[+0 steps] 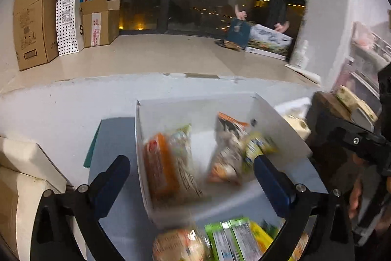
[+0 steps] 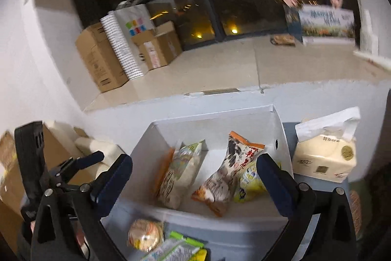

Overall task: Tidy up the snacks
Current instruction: 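Lower both held packs into the white box and release them, then grasp the clear jelly cup with the right tool while the left grasps the green snack bag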

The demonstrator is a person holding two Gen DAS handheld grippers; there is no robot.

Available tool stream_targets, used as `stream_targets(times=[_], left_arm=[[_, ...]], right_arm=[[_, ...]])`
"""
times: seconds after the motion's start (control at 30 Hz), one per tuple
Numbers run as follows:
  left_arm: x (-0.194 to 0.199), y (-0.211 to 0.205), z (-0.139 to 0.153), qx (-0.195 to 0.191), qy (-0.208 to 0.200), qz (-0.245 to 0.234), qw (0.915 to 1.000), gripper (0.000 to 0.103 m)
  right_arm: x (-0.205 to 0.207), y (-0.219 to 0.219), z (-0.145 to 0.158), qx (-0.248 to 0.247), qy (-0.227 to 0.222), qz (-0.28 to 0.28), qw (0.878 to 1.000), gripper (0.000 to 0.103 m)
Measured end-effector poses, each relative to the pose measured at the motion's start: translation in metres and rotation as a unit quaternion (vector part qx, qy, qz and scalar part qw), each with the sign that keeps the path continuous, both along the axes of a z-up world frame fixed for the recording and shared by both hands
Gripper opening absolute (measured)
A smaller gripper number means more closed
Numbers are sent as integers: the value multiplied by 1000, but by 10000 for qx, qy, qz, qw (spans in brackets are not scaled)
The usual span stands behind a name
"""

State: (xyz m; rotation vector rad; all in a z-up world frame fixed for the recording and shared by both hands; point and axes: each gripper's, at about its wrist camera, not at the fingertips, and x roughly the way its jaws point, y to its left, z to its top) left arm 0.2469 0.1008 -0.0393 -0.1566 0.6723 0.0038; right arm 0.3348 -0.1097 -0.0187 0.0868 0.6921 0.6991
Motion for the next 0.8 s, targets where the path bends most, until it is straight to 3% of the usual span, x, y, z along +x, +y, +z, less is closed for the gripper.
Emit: stream_targets(times=[0.13,0.23,0.43,0.53,0.63,0.8], left_arm=[[-45,-9,-3,-154,-86,-243,9995,103],[-81,-19,-11,-276,-126,-403,9987,103],[-127,-38,-34,-376,13,-537,9978,103],[-143,-47,-45,-423,111,-550,9975,103],[-151,-54,-53,-433,180,-556,9974,103],[-153,-55,-65,-455,324,-508,9971,103]], right_arm=[[-48,-17,3,-229,-382,172,9989,103],[-74,-39,-6,-286,-417,85,9987,103],[-111,-92,-65,-686,8,-390,9969,103],[-111,-108,-98,-878,347,-620,9936,103],[-97,-122,-123,-644,832,-736,9917,103],[-68,-132,-147,-259,1244,-956,9873,103]])
